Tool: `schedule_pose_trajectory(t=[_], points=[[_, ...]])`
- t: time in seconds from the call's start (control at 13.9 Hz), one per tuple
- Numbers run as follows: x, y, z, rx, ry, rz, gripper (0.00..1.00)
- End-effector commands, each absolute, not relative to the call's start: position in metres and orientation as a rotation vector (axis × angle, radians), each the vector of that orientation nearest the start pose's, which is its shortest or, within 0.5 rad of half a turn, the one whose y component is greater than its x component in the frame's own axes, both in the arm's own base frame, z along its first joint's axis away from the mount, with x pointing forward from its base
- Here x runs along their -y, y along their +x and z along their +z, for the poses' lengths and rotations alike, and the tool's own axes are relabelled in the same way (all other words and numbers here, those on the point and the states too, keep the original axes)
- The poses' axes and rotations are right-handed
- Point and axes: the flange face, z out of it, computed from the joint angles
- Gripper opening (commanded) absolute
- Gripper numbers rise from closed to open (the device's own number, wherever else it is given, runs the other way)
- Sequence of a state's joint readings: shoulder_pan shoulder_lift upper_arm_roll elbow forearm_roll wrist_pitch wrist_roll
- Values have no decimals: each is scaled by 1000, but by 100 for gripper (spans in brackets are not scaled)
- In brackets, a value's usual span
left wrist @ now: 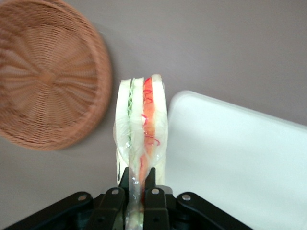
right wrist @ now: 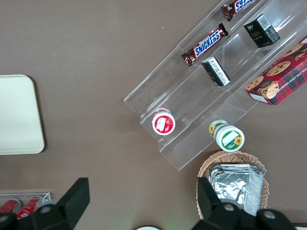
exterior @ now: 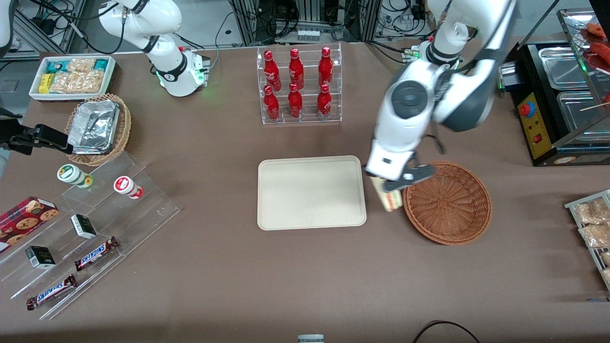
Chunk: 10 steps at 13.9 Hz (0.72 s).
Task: Place sandwich from basket to tray
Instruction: 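Lift the sandwich and carry it with the left gripper over the tray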
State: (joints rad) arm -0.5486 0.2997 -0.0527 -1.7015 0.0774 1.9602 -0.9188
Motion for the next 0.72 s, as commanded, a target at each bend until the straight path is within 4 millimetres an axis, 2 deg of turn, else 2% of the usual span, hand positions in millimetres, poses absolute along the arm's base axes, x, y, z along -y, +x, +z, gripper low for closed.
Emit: schedule_pose_trajectory(t=[0.0,0.07,0.14,0.22,0.36,0.65], points=[[424,536,386,337,-3063,-22,0],[450,534,376,305,-3101,-33,0],[474,523,357,240,-3110,-27,0],[488,516,342,205,-3112,-25,0],[522,492,329,124,-3145,-59,0],[558,452,317,25,-3145,-40,0]])
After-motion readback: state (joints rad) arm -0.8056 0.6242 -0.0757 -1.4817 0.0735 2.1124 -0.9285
